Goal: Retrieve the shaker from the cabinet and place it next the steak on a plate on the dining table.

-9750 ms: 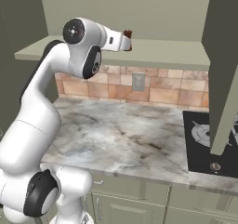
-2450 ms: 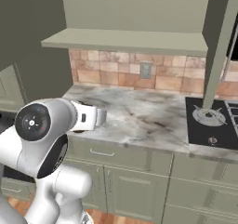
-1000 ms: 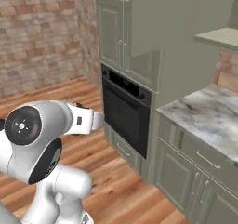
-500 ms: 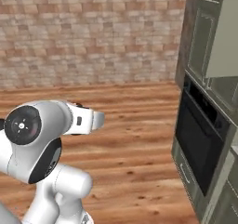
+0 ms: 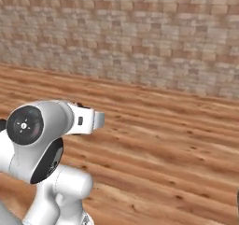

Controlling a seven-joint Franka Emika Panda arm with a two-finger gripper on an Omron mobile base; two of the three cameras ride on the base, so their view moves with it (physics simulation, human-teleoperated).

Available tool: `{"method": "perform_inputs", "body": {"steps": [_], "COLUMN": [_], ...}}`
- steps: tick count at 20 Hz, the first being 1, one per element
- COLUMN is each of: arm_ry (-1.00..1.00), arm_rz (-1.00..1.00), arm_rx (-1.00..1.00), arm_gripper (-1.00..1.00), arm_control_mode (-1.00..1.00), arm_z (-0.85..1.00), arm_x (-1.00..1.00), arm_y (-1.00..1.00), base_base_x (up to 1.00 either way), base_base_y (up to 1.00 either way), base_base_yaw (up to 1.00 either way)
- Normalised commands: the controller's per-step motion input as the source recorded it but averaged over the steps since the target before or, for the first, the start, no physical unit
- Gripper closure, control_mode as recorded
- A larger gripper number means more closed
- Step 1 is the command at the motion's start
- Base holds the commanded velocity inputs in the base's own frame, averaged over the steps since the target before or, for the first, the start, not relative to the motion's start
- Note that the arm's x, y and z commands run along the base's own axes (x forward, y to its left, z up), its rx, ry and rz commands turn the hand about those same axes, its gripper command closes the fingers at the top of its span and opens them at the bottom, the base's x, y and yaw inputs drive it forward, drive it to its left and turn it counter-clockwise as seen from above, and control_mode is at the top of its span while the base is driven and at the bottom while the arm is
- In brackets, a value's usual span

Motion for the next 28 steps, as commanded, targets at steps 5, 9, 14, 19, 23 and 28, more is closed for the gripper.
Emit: {"method": "perform_inputs", "body": {"steps": [5,9,14,19,23,28], "arm_ry": [0.0,0.0,0.0,0.0,0.0,0.0], "arm_rz": [0.0,0.0,0.0,0.0,0.0,0.0], "arm_rx": [0.0,0.0,0.0,0.0,0.0,0.0], "arm_gripper": [1.0,1.0,1.0,1.0,1.0,1.0], "arm_control_mode": [1.0,1.0,1.0,1.0,1.0,1.0], "arm_z": [0.0,0.0,0.0,0.0,0.0,0.0], "arm_x": [0.0,0.0,0.0,0.0,0.0,0.0], "arm_y": [0.0,0.0,0.0,0.0,0.0,0.0], "base_base_x": [0.0,0.0,0.0,0.28,0.86,1.0], "base_base_y": [0.08,0.08,0.02,0.0,-0.04,-0.27], "base_base_yaw": [0.62,0.59,0.58,0.5,0.4,0.38]}}
